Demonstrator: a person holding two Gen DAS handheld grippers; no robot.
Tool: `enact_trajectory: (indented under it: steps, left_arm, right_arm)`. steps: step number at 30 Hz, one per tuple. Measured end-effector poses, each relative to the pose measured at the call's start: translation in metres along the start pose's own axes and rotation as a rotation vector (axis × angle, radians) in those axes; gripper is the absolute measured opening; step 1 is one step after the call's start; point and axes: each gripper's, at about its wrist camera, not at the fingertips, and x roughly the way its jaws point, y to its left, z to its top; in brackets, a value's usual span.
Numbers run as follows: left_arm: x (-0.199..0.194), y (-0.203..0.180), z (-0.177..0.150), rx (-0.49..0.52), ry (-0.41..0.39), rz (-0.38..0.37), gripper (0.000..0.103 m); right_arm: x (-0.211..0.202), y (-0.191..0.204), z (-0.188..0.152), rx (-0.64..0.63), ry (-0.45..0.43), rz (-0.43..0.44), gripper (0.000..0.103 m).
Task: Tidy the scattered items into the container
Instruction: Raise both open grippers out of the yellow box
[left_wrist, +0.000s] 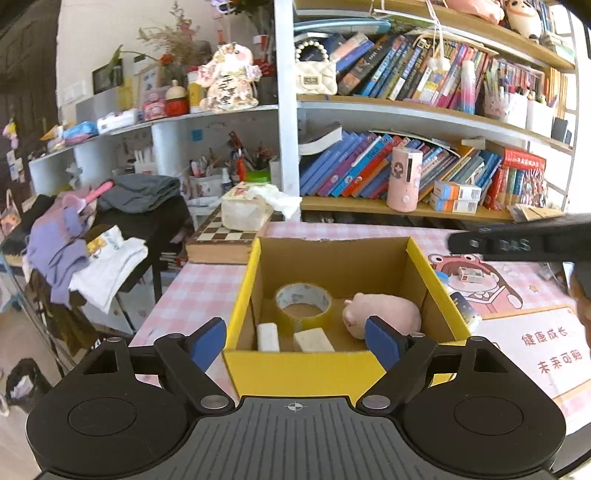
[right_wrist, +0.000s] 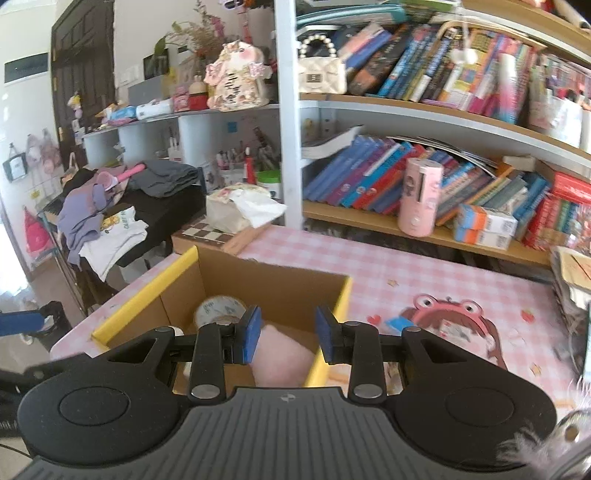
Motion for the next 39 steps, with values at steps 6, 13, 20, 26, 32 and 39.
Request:
enact_trajectory:
  steps: [6, 13, 20, 26, 32, 39]
  left_arm:
    - [-0.018, 0.000, -0.012, -0.017, -0.006, -0.002, 0.085]
    - [-0.038, -0.008, -0.033, -0.003, 0.009, -0.016, 0.086]
    - [-0.052, -0.019, -0.060, 0.007, 0.050, -0.031, 0.086]
    - [-0.065, -0.028, -0.079, 0.034, 0.061, -0.016, 0.086]
    - [-0.071, -0.033, -0.090, 0.054, 0.092, -0.019, 0.086]
    - [-0.072, -0.037, -0.101, 0.065, 0.146, -0.047, 0.092]
  right_arm:
    - [-0.028, -0.001, -0.025, 0.025, 0.003, -0.032, 0.031]
    - [-0.055, 0.007, -0.057, 0.033, 0.018, -0.057, 0.031]
    - [-0.075, 0.026, -0.098, -0.005, 0.056, -0.077, 0.038]
    - [-0.087, 0.041, -0.128, -0.039, 0.104, -0.071, 0.042]
    - [-0.094, 0.048, -0.137, -0.053, 0.124, -0.059, 0.055]
    - [-0.098, 0.052, -0.147, -0.037, 0.172, -0.058, 0.070]
